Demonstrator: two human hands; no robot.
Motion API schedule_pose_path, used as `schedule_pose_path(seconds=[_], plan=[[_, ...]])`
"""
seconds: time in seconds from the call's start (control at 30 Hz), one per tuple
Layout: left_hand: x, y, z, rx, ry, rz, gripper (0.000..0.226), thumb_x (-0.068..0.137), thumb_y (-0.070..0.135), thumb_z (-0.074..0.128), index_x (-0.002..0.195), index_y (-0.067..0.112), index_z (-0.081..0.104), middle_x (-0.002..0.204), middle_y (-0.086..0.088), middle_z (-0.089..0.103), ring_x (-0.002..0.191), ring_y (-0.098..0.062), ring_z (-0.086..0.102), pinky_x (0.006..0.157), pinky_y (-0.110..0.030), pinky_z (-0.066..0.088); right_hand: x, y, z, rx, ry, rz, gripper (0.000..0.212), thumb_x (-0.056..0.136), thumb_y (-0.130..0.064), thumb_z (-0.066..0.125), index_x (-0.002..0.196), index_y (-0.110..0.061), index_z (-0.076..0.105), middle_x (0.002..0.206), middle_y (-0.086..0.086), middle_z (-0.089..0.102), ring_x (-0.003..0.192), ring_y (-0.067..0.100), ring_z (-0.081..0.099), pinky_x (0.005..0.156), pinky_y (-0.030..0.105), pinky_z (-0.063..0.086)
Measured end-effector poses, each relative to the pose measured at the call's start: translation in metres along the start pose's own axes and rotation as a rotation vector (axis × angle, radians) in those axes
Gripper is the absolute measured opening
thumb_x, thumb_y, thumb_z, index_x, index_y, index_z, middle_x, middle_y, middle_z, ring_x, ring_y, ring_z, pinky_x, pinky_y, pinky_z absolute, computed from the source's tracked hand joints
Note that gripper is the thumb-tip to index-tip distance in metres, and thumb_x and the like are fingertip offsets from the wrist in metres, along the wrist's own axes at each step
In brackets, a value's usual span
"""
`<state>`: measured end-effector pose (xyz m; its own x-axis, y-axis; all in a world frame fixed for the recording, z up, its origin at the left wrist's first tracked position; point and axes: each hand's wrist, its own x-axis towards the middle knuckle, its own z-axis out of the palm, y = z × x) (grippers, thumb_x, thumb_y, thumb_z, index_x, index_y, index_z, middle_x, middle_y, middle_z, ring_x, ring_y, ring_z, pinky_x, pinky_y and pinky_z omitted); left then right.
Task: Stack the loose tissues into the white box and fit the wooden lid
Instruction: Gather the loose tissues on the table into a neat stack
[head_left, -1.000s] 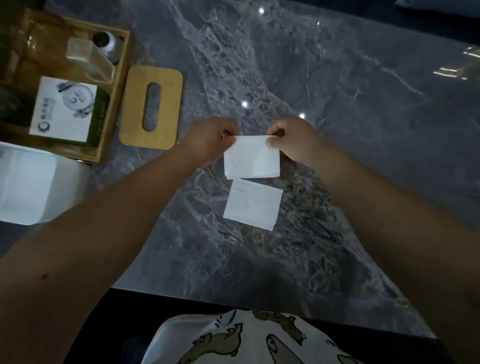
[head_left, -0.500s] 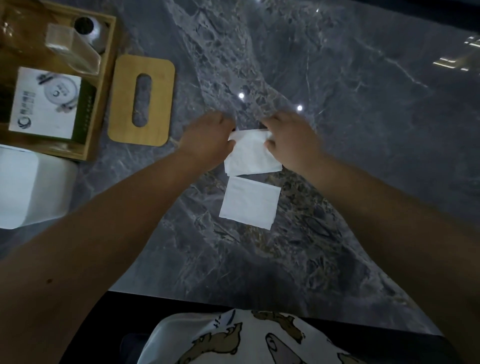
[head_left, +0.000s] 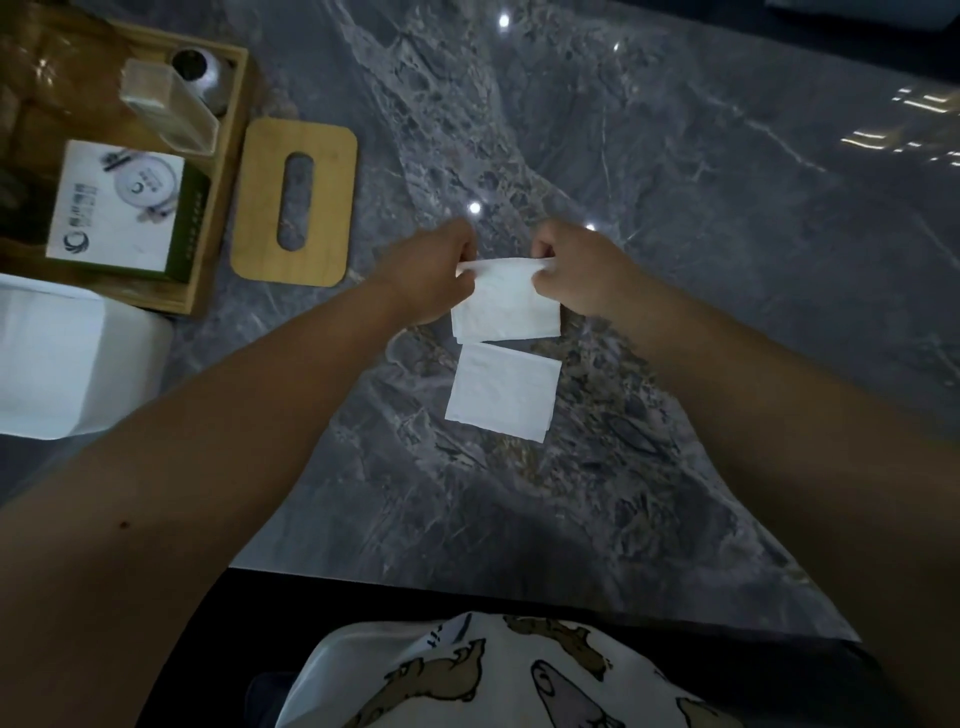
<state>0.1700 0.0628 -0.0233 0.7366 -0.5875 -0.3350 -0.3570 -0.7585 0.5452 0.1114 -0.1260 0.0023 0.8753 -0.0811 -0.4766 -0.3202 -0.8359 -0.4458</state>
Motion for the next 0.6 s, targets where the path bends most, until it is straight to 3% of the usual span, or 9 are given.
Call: schedule_pose_path(seconds=[0.07, 0.13, 0.2, 0.3, 0.4, 0.5, 0.6], plan=[[-0.008, 0.000, -0.007, -0.083, -0.025, -0.005, 0.030, 0.091, 0.024, 0.058, 0.120, 0.015, 0.053, 0.116, -0.006, 0.062, 0.100, -0.023, 0.059, 0.079, -0.032, 0.045, -0.012, -0.001, -0.005, 0.067, -0.019, -0.013, 0.036, 0.088, -0.017, 0.058, 0.123, -0.014, 0.052, 0.118, 0.006, 0.059, 0.103, 0.020, 0.057, 0.075, 0.025, 0.038], [-0.015, 0.001, -0.016, -0.134, -0.044, 0.018, 0.031, 0.093, 0.024, 0.057, 0.123, 0.015, 0.055, 0.121, -0.006, 0.061, 0.107, -0.021, 0.058, 0.083, -0.029, 0.044, -0.024, -0.003, -0.010, 0.107, -0.009, -0.031, 0.040, 0.090, -0.021, 0.059, 0.128, -0.014, 0.052, 0.120, 0.004, 0.059, 0.090, 0.012, 0.057, 0.076, 0.027, 0.042], [-0.023, 0.004, -0.025, -0.157, -0.073, 0.061, 0.024, 0.095, 0.024, 0.054, 0.117, 0.015, 0.060, 0.114, -0.004, 0.062, 0.101, -0.018, 0.058, 0.078, -0.027, 0.040, -0.036, -0.004, -0.012, 0.171, 0.032, -0.037, 0.026, 0.090, -0.021, 0.059, 0.115, -0.015, 0.061, 0.104, -0.001, 0.062, 0.079, 0.008, 0.057, 0.073, 0.029, 0.047], [-0.036, 0.014, -0.038, -0.205, -0.114, 0.088, 0.020, 0.096, 0.026, 0.054, 0.110, 0.016, 0.063, 0.105, 0.003, 0.061, 0.092, -0.013, 0.056, 0.076, -0.027, 0.041, -0.056, -0.002, -0.012, 0.301, 0.068, 0.012, 0.007, 0.088, -0.021, 0.061, 0.094, -0.021, 0.064, 0.089, -0.003, 0.064, 0.081, 0.017, 0.063, 0.072, 0.032, 0.051], [-0.048, 0.021, -0.041, -0.261, -0.155, 0.108, 0.016, 0.095, 0.027, 0.056, 0.105, 0.018, 0.065, 0.102, 0.004, 0.063, 0.091, -0.011, 0.058, 0.075, -0.027, 0.044, -0.076, 0.003, -0.006, 0.453, 0.079, 0.067, 0.009, 0.087, -0.019, 0.065, 0.082, -0.027, 0.065, 0.088, 0.002, 0.068, 0.084, 0.026, 0.068, 0.076, 0.041, 0.058], [-0.055, 0.021, -0.031, -0.216, -0.226, 0.108, 0.017, 0.095, 0.027, 0.058, 0.107, 0.017, 0.064, 0.105, 0.001, 0.064, 0.096, -0.014, 0.058, 0.075, -0.027, 0.040, -0.094, 0.009, 0.011, 0.548, 0.048, 0.129, 0.015, 0.088, -0.014, 0.065, 0.079, -0.026, 0.065, 0.083, 0.002, 0.067, 0.077, 0.020, 0.065, 0.074, 0.039, 0.056], [-0.062, 0.016, -0.009, -0.143, -0.274, 0.067, 0.023, 0.095, 0.029, 0.057, 0.114, 0.017, 0.063, 0.116, -0.003, 0.062, 0.098, -0.015, 0.055, 0.078, -0.026, 0.038, -0.106, 0.016, 0.037, 0.557, 0.021, 0.190, 0.007, 0.088, -0.014, 0.065, 0.086, -0.019, 0.070, 0.087, 0.005, 0.069, 0.081, 0.021, 0.064, 0.073, 0.035, 0.054]])
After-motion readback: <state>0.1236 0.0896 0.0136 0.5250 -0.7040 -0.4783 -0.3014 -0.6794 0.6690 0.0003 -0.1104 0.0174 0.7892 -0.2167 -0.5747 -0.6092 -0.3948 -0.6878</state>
